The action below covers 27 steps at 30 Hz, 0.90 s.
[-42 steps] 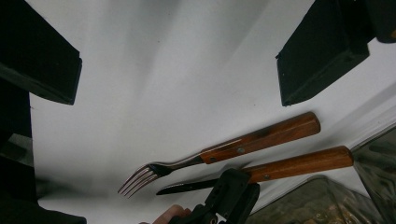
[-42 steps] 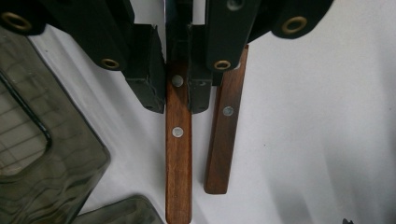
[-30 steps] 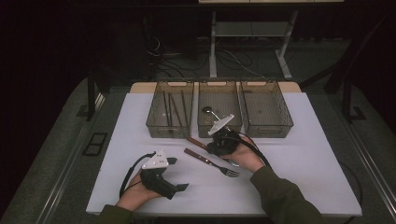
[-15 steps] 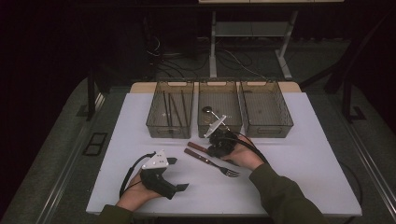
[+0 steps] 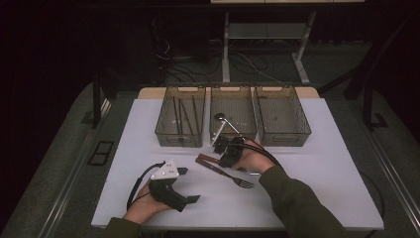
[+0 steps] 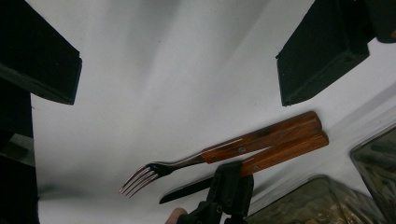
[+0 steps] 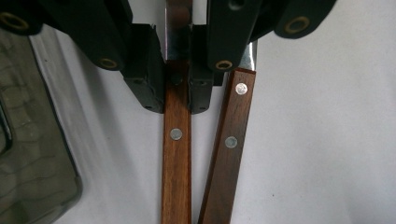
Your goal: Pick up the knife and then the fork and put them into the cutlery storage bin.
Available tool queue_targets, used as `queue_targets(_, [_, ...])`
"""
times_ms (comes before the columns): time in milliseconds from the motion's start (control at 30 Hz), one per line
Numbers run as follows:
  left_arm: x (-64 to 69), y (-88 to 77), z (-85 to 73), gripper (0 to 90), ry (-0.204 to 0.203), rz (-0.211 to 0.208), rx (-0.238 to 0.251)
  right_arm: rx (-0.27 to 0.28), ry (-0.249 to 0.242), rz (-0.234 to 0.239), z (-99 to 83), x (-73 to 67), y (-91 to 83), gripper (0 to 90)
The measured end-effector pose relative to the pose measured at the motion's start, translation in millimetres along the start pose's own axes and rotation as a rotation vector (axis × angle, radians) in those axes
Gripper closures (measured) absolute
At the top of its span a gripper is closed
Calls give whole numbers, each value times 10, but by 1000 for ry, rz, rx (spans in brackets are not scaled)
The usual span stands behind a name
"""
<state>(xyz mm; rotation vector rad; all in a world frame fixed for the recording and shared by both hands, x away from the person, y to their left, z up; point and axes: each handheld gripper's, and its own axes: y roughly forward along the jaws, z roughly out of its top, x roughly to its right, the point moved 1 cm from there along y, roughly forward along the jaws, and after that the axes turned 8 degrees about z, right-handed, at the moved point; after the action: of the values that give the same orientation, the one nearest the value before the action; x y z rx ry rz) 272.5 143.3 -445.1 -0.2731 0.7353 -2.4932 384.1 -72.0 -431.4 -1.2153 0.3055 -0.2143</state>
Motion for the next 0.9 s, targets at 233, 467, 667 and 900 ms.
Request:
queue_targets(233, [-4,-9,-1,0,-3,2,5,-54,-25,13,62,19,-11,772])
queue_targets(467, [-1,-7,0,0,-6,2,4,-72,-24,8,4,35,-95,772])
queue_targets(667, [0,-8,-2,0,-12,3,4,-36,-20,1,-50,26,-278,771])
queue_targets(900, [2,-8,-3,0,-15,2,2,32,9,-2,-151,78,-516,771])
